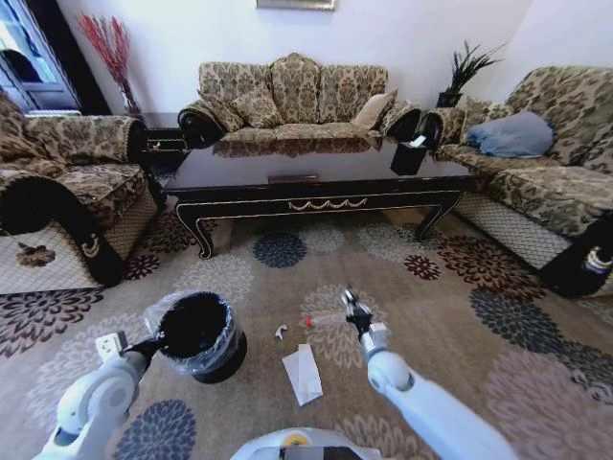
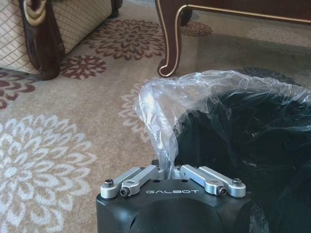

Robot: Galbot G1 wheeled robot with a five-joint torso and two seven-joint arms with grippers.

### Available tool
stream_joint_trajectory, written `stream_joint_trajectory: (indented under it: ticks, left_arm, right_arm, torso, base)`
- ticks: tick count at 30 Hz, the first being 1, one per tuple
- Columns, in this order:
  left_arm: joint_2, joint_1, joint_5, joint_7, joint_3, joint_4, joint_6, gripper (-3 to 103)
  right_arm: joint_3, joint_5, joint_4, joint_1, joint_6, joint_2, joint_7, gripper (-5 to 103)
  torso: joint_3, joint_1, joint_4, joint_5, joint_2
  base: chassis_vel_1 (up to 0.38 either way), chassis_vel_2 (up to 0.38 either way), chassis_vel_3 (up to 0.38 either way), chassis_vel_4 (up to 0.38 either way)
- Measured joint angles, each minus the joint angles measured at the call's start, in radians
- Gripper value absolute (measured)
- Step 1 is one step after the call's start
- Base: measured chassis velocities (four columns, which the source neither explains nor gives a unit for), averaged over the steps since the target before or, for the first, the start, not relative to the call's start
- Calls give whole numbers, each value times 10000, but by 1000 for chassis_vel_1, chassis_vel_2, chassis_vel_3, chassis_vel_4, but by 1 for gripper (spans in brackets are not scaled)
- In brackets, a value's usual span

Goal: Move to the front of the table and pick up the trash from the floor, then place it into the trash bin.

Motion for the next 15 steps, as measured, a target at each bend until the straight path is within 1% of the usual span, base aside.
stream_joint_trajectory:
  ticks: [1,2,4,5,6,7,8,10,11,12,13,14,15]
  left_arm:
    - [83,-99,7,4,67,82,20,3]
    - [83,-99,7,4,67,82,20,3]
    - [204,-251,-70,-18,134,180,68,3]
    - [284,-340,-179,-58,167,220,95,3]
    - [489,-550,-569,-237,232,285,131,3]
    - [489,-550,-569,-237,232,285,131,3]
    - [609,-687,-838,-371,273,326,139,3]
    - [983,-1036,-1381,-620,418,447,139,3]
    - [983,-1036,-1381,-620,418,447,139,3]
    - [1127,-1148,-1499,-657,488,505,139,3]
    - [1212,-1221,-1563,-675,533,548,140,3]
    - [1442,-1433,-1719,-720,673,670,143,3]
    - [1442,-1433,-1719,-720,673,670,143,3]
  right_arm:
    - [-385,348,183,602,81,-174,-58,10]
    - [-385,348,183,602,81,-174,-58,10]
    - [-897,648,318,1518,101,-357,-68,10]
    - [-1161,772,354,2005,102,-435,-60,10]
    - [-1796,996,386,2997,103,-552,-19,10]
    - [-1796,996,386,2997,103,-552,-19,10]
    - [-2123,1088,384,3449,101,-587,5,10]
    - [-3156,1256,284,4594,99,-575,58,10]
    - [-3156,1256,284,4594,99,-575,58,10]
    - [-3562,1281,224,4996,112,-519,78,10]
    - [-3791,1288,190,5258,134,-474,89,10]
    - [-4359,1296,94,5932,211,-330,123,10]
    - [-4359,1296,94,5932,211,-330,123,10]
  torso:
    - [0,0,-1,2,0]
    - [0,0,-1,2,0]
    - [1,0,-2,3,0]
    - [1,0,0,0,0]
    - [1,0,1,-2,0]
    - [1,0,1,-2,0]
    - [1,0,3,-2,0]
    - [1,1,-1,-2,0]
    - [1,1,-1,-2,0]
    - [2,1,-7,3,-1]
    - [2,1,-5,4,-1]
    - [1,0,-1,0,0]
    - [1,0,-1,0,0]
  base:
    - [0,0,0,0]
    - [0,0,0,0]
    - [0,0,0,0]
    - [0,0,0,0]
    - [0,0,0,0]
    - [0,0,0,0]
    - [0,0,0,0]
    - [0,0,0,0]
    - [0,0,0,0]
    - [0,0,0,0]
    - [0,0,0,0]
    - [0,0,0,0]
    - [0,0,0,0]
